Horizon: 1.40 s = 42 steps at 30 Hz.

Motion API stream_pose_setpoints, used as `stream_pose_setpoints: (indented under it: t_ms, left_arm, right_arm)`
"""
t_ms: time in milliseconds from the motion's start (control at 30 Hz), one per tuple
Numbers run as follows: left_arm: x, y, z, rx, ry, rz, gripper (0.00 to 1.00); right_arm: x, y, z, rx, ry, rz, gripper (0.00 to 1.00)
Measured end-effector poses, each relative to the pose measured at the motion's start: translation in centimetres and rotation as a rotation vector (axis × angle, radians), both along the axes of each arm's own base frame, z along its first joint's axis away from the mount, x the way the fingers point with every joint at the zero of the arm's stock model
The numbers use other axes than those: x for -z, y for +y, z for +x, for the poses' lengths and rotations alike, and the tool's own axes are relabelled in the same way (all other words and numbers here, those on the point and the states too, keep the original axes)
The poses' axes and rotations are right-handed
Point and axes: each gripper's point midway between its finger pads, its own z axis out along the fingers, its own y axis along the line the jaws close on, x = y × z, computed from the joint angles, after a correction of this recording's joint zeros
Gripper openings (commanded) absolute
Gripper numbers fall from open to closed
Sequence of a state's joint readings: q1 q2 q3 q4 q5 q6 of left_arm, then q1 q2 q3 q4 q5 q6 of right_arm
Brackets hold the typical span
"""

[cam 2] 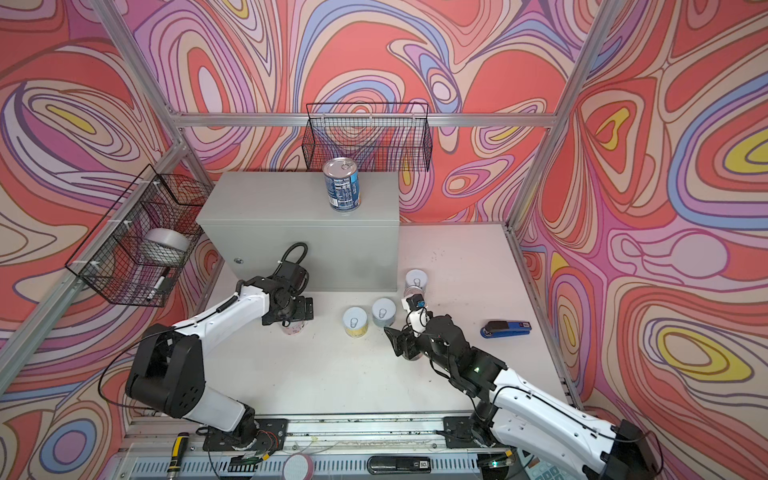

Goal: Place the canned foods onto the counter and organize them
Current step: 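Close the left gripper on the pink can, then lift the pink can with the left gripper while the right gripper reaches toward the cans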

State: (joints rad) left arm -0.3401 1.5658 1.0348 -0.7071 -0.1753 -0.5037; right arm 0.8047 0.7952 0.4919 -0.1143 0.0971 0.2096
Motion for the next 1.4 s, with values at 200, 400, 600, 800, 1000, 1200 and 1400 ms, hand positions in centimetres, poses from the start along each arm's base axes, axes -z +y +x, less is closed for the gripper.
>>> stream_pose_setpoints:
  t_ms: [200, 400, 600, 800, 1000, 1200, 1400]
  left_arm:
    - [0.3, 0.1, 0.1, 0.005, 0.007, 0.008, 0.89]
    - [0.7, 0.0, 0.4, 0.003, 0.006, 0.011, 0.74]
    - [0.7, -0.1, 0.7, 0.003, -0.007, 0.003, 0.68]
    - [0.6, -0.1, 0.7, 0.001, -0.027, -0.004, 0.53]
    - [0.3, -0.4, 0.1, 0.004, -0.021, -0.032, 0.50]
    - [-2.4, -0.4, -1.3, 0.009, -0.032, -0.064, 0.46]
    - [-6.5, -0.5, -0.9, 0.001, -0.078, -0.076, 0.46]
  right_arm:
    - [0.1, -0.2, 0.1, 0.008, -0.002, -0.015, 0.80]
    - [0.3, -0.2, 0.2, 0.012, 0.004, -0.024, 0.81]
    - [0.3, -0.2, 0.3, 0.018, 0.004, -0.029, 0.81]
    - [0.2, -0.2, 0.4, 0.020, 0.001, -0.025, 0.80]
    - [-0.3, 0.9, 0.6, 0.006, -0.001, 0.018, 0.80]
    - [-0.3, 5.2, -1.3, -0.106, -0.060, 0.011, 0.80]
    - [-0.7, 10.2, -3.1, -0.172, -0.214, -0.008, 0.81]
